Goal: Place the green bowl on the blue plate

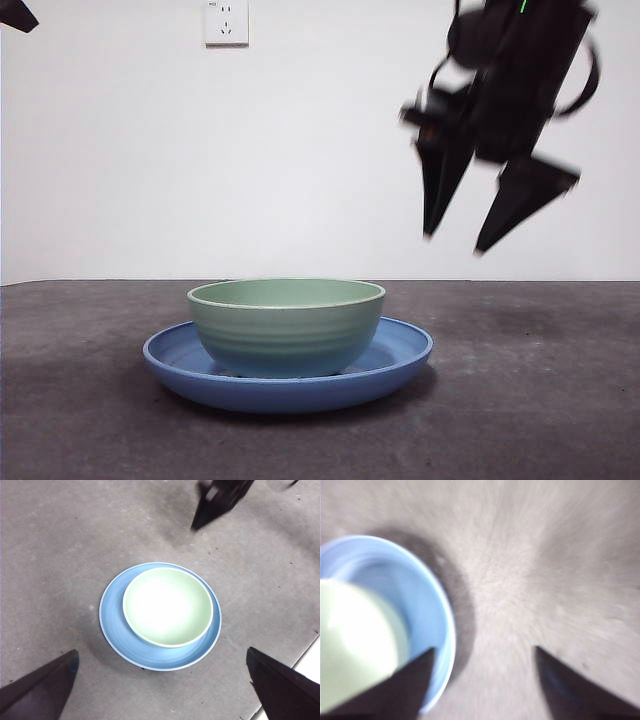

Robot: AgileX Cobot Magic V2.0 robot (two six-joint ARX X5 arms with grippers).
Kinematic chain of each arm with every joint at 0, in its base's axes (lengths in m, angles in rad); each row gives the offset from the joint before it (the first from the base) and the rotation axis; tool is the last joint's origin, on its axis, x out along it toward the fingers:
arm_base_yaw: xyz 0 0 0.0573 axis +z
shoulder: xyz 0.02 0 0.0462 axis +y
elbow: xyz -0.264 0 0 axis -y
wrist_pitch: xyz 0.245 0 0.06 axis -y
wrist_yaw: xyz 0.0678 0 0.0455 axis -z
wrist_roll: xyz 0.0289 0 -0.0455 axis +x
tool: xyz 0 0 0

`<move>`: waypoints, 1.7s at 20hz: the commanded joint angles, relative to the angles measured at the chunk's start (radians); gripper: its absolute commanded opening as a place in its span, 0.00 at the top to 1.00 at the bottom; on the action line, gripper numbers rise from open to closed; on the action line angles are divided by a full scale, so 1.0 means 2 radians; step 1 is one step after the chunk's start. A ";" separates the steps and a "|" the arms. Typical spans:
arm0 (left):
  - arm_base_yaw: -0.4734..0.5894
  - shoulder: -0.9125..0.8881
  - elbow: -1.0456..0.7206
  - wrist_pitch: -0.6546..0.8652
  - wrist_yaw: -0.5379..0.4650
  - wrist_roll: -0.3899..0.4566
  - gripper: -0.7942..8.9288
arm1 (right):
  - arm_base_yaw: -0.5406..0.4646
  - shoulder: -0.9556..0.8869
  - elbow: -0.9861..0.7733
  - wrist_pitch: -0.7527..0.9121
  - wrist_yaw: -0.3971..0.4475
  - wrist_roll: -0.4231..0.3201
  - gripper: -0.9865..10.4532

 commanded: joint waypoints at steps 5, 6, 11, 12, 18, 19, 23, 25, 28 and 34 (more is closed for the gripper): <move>-0.002 0.002 0.005 0.004 0.001 -0.001 0.18 | 0.002 -0.139 0.009 -0.083 0.005 -0.062 0.41; -0.002 0.002 0.005 0.004 0.001 -0.001 0.18 | 0.003 -0.166 0.009 -0.097 0.021 -0.067 0.38; -0.002 0.002 0.005 0.004 0.001 -0.001 0.18 | 0.003 -0.282 0.007 -0.152 0.046 -0.076 0.33; -0.002 0.002 0.005 0.005 0.001 -0.001 0.18 | 0.006 -0.300 0.006 -0.160 0.042 -0.078 0.33; -0.002 0.002 0.005 0.006 0.001 -0.001 0.18 | 0.025 -0.370 0.005 -0.168 0.037 -0.089 0.33; -0.002 0.002 0.005 0.006 0.001 -0.001 0.18 | 0.025 -0.372 0.005 -0.168 0.037 -0.089 0.33; -0.002 0.002 0.005 0.002 0.001 -0.001 0.94 | 0.025 -0.367 0.005 -0.172 0.036 -0.088 0.94; -0.002 0.002 0.005 0.004 0.001 -0.002 0.89 | 0.025 -0.366 0.005 -0.165 0.036 -0.088 0.88; -0.002 0.002 0.005 0.005 0.001 -0.001 0.89 | 0.025 -0.368 0.005 -0.158 0.036 -0.085 0.88; -0.002 0.002 0.005 0.005 0.001 -0.001 0.89 | 0.025 -0.368 0.005 -0.153 0.037 -0.086 0.88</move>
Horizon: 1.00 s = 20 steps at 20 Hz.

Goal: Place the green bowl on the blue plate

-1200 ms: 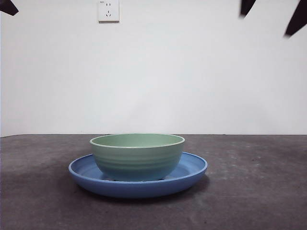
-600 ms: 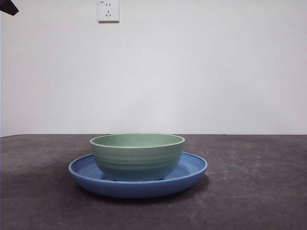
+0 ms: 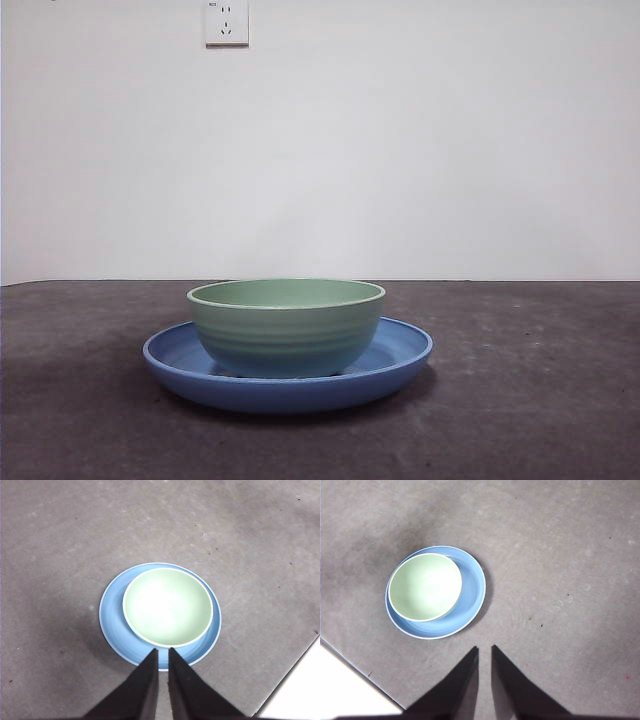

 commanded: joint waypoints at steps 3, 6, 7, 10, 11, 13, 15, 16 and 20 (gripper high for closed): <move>-0.002 0.001 0.004 0.006 0.001 -0.001 0.89 | 0.002 0.002 0.006 0.005 0.000 -0.002 0.88; 0.033 -0.015 -0.008 0.020 0.000 -0.001 0.89 | 0.002 0.002 0.006 0.005 0.000 -0.002 0.88; 0.053 -0.031 -0.031 0.052 0.001 -0.001 0.89 | 0.002 0.002 0.006 0.005 0.000 -0.002 0.88; 0.129 -0.114 -0.174 0.240 0.000 -0.001 0.89 | 0.002 0.002 0.006 0.005 0.000 -0.002 0.88; 0.152 -0.142 -0.221 0.293 0.000 -0.001 0.89 | 0.002 0.002 0.006 0.005 0.000 -0.002 0.88; 0.187 -0.202 -0.319 0.389 0.000 0.000 0.89 | 0.002 0.002 0.006 0.005 0.000 -0.002 0.88; 0.212 -0.258 -0.396 0.451 0.000 -0.001 0.89 | 0.002 0.002 0.006 0.005 0.000 -0.002 0.88; 0.223 -0.286 -0.420 0.454 -0.003 -0.002 0.89 | 0.002 0.002 0.006 0.005 0.000 -0.002 0.88; 0.249 -0.332 -0.454 0.449 -0.050 -0.025 0.89 | 0.002 0.002 0.006 0.005 0.000 -0.002 0.88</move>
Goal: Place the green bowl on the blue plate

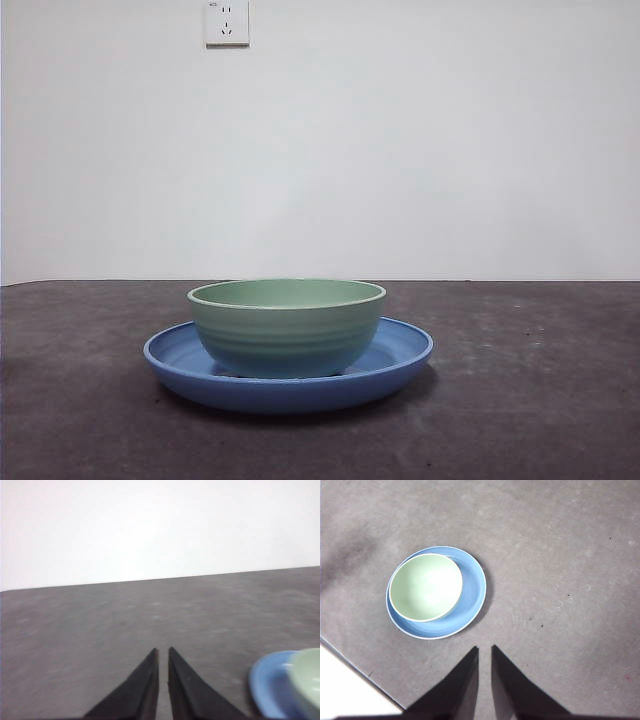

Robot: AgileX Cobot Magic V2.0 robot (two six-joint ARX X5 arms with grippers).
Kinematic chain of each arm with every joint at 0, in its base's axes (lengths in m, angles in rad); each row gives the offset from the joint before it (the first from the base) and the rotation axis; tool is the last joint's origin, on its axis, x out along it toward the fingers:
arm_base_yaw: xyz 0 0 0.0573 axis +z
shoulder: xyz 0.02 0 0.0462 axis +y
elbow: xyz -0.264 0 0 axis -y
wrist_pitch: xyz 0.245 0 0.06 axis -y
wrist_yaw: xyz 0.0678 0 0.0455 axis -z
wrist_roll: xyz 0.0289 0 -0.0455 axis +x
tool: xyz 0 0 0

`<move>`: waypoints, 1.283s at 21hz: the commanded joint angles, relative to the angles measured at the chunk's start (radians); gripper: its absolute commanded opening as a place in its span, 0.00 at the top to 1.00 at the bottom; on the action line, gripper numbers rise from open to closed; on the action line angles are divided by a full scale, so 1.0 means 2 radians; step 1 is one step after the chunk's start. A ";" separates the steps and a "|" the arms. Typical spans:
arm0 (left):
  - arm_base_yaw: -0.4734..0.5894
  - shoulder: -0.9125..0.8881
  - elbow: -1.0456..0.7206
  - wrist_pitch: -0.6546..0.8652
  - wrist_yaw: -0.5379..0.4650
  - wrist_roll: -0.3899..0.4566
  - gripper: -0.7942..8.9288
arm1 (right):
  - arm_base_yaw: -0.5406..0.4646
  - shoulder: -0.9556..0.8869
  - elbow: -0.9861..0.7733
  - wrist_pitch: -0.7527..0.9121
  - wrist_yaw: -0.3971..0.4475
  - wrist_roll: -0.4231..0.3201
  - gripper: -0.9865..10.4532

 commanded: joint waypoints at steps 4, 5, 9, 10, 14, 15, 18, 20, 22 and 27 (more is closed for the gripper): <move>0.026 -0.036 -0.014 -0.015 -0.040 -0.024 0.89 | 0.002 0.002 0.006 0.005 0.000 -0.002 0.88; 0.028 -0.037 -0.015 -0.021 -0.042 -0.022 0.89 | 0.002 0.002 0.006 0.005 0.000 -0.002 0.88; 0.034 -0.052 -0.020 -0.064 -0.047 -0.017 0.89 | 0.002 0.002 0.006 0.005 0.000 -0.002 0.88; 0.034 -0.059 -0.020 -0.083 -0.047 -0.017 0.89 | 0.002 0.002 0.006 0.005 0.000 -0.002 0.88; 0.033 -0.059 -0.020 -0.122 -0.047 -0.016 0.89 | 0.002 0.002 0.006 0.005 0.000 -0.002 0.88; 0.032 -0.059 -0.020 -0.133 -0.047 -0.019 0.89 | 0.002 0.002 0.006 0.005 0.000 -0.002 0.88; 0.028 -0.059 -0.020 -0.138 -0.047 -0.033 0.89 | 0.002 0.002 0.006 0.005 0.000 -0.002 0.88; 0.026 -0.059 -0.020 -0.138 -0.047 -0.040 0.89 | 0.002 0.002 0.006 0.005 0.000 -0.002 0.88; 0.026 -0.059 -0.020 -0.138 -0.047 -0.040 0.89 | 0.002 0.003 0.006 0.005 0.000 -0.002 0.88; 0.026 -0.059 -0.020 -0.138 -0.047 -0.040 0.89 | 0.002 0.002 0.006 0.005 0.000 -0.002 0.88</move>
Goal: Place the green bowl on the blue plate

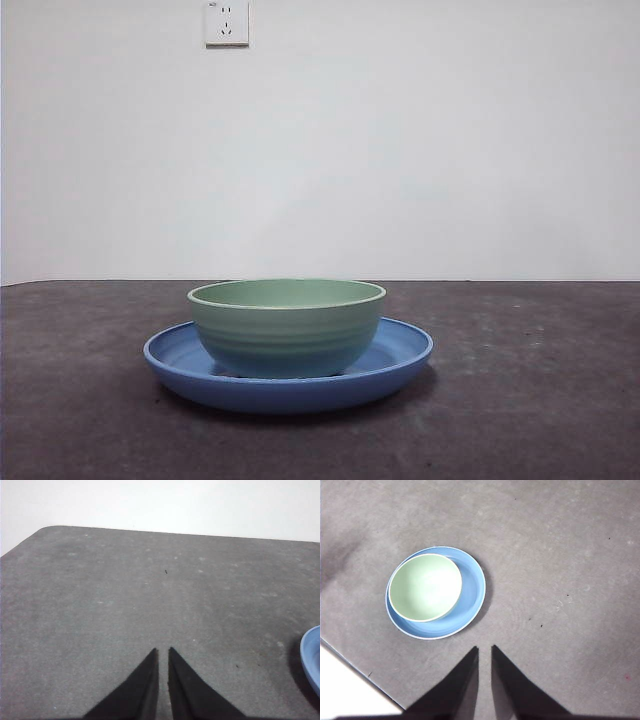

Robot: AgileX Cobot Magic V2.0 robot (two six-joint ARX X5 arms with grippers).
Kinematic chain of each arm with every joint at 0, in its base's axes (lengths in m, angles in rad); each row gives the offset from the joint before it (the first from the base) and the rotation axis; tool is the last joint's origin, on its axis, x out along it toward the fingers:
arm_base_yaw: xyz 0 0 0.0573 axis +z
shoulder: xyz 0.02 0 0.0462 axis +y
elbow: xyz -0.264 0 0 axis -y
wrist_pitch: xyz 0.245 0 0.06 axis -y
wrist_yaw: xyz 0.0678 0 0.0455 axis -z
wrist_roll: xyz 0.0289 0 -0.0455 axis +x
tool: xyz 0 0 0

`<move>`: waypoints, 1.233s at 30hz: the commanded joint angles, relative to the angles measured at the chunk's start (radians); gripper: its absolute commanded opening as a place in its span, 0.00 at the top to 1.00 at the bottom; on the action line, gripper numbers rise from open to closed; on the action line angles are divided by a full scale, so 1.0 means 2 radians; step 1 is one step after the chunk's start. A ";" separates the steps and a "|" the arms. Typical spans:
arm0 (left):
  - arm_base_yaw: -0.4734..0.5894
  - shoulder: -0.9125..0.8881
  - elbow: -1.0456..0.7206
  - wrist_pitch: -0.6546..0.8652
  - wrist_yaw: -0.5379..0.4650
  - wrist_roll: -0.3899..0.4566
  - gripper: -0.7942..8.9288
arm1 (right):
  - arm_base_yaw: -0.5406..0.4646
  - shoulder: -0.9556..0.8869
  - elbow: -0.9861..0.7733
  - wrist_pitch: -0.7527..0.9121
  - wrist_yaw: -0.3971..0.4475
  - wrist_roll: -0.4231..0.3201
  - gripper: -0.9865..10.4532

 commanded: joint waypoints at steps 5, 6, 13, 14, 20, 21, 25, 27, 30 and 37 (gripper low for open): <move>-0.001 -0.001 -0.010 -0.003 -0.002 -0.005 0.89 | 0.002 0.003 0.006 0.005 0.000 -0.002 0.88; -0.001 -0.001 -0.010 -0.003 -0.002 -0.005 0.89 | 0.002 0.003 0.006 0.005 0.000 -0.002 0.88; -0.001 -0.001 -0.010 -0.003 -0.002 -0.005 0.89 | -0.002 0.001 0.002 0.006 0.006 -0.002 0.88; -0.001 -0.001 -0.010 -0.003 -0.002 -0.005 0.89 | -0.004 -0.005 -0.009 0.019 0.005 -0.002 0.88; -0.001 -0.001 -0.010 -0.003 -0.002 -0.005 0.89 | -0.025 -0.133 -0.195 0.257 -0.014 -0.007 0.88; -0.001 -0.001 -0.010 -0.003 -0.002 -0.005 0.89 | -0.033 -0.159 -0.231 0.299 -0.012 -0.006 0.88; -0.001 -0.001 -0.010 -0.003 -0.002 -0.005 0.89 | -0.075 -0.268 -0.395 0.471 0.031 -0.006 0.88; -0.001 -0.001 -0.010 -0.003 -0.002 -0.005 0.89 | -0.094 -0.317 -0.466 0.526 0.053 -0.006 0.88; -0.001 -0.001 -0.010 -0.003 -0.002 -0.005 0.89 | -0.124 -0.384 -0.554 0.565 0.056 -0.007 0.88; -0.001 -0.001 -0.010 -0.003 -0.002 -0.005 0.89 | -0.192 -0.468 -0.674 0.570 0.065 -0.006 0.88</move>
